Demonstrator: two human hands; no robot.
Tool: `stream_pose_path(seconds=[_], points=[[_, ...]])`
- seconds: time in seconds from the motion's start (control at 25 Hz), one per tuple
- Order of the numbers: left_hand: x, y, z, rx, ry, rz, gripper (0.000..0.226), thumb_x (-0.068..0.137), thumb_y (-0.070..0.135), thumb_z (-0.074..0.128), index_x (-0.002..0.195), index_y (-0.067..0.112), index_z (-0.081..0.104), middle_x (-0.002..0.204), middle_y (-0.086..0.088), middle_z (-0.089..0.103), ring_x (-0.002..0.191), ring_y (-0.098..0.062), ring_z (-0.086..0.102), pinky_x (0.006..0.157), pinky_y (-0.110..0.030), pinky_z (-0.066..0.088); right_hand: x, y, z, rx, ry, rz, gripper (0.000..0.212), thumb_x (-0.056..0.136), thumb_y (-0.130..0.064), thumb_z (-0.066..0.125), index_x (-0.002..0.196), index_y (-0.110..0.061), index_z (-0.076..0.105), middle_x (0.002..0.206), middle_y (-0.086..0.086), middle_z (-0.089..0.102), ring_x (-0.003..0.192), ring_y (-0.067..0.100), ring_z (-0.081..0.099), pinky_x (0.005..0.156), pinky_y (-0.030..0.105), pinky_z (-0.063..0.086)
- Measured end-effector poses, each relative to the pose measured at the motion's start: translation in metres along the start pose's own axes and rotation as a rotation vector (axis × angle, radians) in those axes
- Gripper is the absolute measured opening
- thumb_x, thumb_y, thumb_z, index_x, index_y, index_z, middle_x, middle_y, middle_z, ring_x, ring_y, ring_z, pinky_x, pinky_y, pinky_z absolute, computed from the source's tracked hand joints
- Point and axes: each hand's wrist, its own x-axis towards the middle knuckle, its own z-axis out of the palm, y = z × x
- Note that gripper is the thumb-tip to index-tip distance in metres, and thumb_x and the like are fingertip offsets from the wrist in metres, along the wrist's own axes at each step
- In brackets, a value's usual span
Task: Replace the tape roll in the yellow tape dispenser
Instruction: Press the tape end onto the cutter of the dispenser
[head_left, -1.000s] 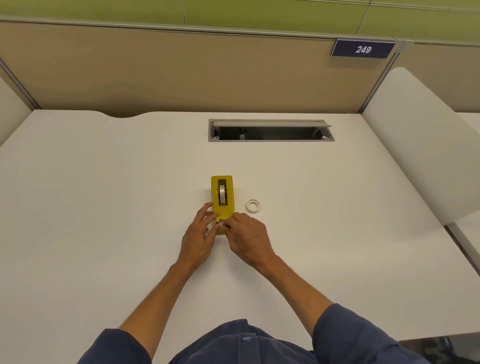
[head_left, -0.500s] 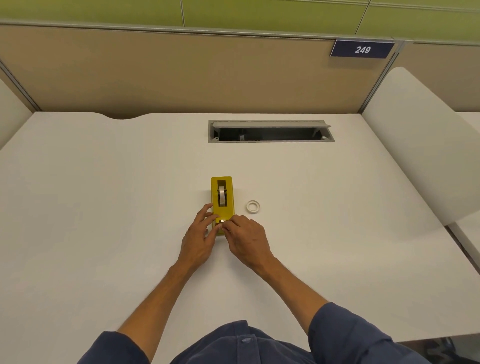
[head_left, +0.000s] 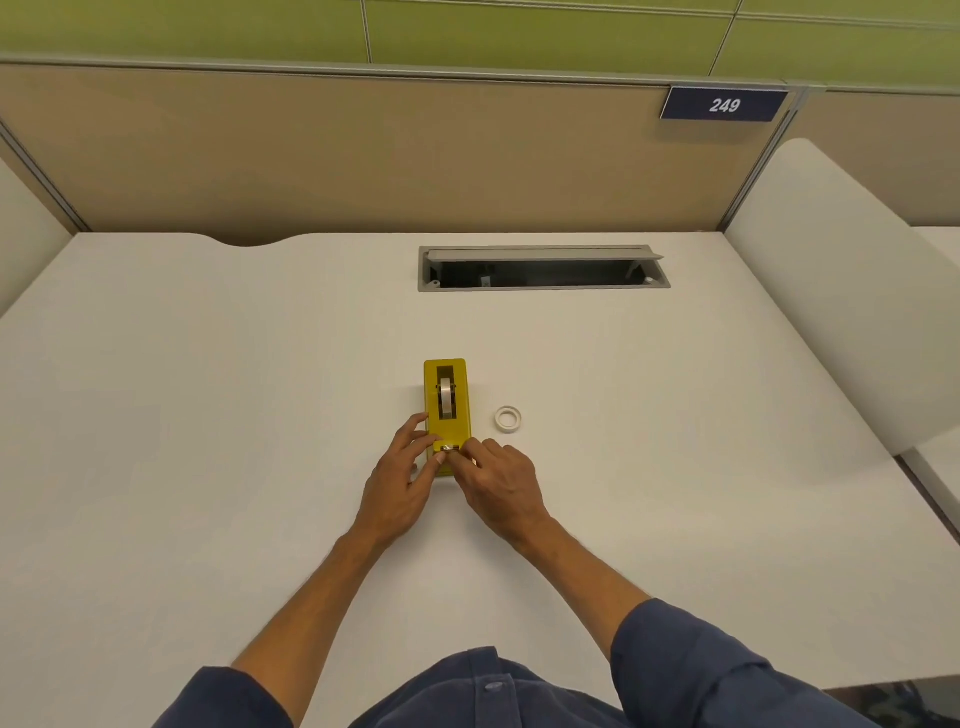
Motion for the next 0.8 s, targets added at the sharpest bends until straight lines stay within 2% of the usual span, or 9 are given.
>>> stream_pose_path(seconds=[0.32,0.44,0.56,0.68,0.8], points=[[0.000,-0.001,0.003,0.070,0.040,0.012,0.054,0.085,0.056,0.044,0.127,0.023,0.057,0.150,0.005,0.037,0.129,-0.017,0.047,0.098,-0.044,0.050,-0.012,0.000,0.000,0.066,-0.060,0.011,0.025,0.079,-0.024,0.075,0.103,-0.015,0.071,0.089,0.002,0.072,0.062,0.017,0.061,0.049,0.021,0.042],[-0.002,0.002,0.002,0.121,0.037,0.028,0.051,0.086,0.052,0.044,0.126,0.023,0.056,0.150,0.006,0.037,0.124,-0.017,0.052,0.095,-0.039,0.052,-0.013,0.002,0.000,0.084,-0.069,0.014,0.027,0.079,-0.023,0.075,0.104,-0.015,0.071,0.090,0.002,0.072,0.063,0.018,0.063,0.049,0.022,0.045],[-0.004,0.005,0.000,0.225,0.041,0.034,0.049,0.088,0.050,0.043,0.126,0.023,0.055,0.150,0.006,0.036,0.111,-0.016,0.060,0.088,-0.033,0.053,-0.008,0.003,-0.004,0.177,-0.026,0.077,0.019,0.079,-0.022,0.075,0.097,-0.015,0.072,0.086,0.003,0.071,0.063,0.019,0.063,0.049,0.024,0.047],[-0.006,0.008,0.000,0.285,0.051,0.052,0.045,0.089,0.049,0.043,0.126,0.025,0.054,0.150,0.006,0.037,0.097,-0.014,0.063,0.078,-0.028,0.053,0.003,0.002,-0.009,0.274,0.009,0.243,0.012,0.084,-0.023,0.069,0.092,-0.016,0.072,0.087,-0.001,0.070,0.066,0.015,0.063,0.052,0.023,0.046],[-0.006,0.009,-0.002,0.341,0.059,0.070,0.040,0.091,0.047,0.044,0.124,0.026,0.054,0.148,0.007,0.038,0.090,-0.012,0.063,0.069,-0.021,0.048,0.015,0.003,-0.012,0.467,-0.102,0.638,0.019,0.089,-0.033,0.061,0.100,-0.022,0.071,0.099,-0.008,0.063,0.081,0.010,0.061,0.065,0.024,0.048]])
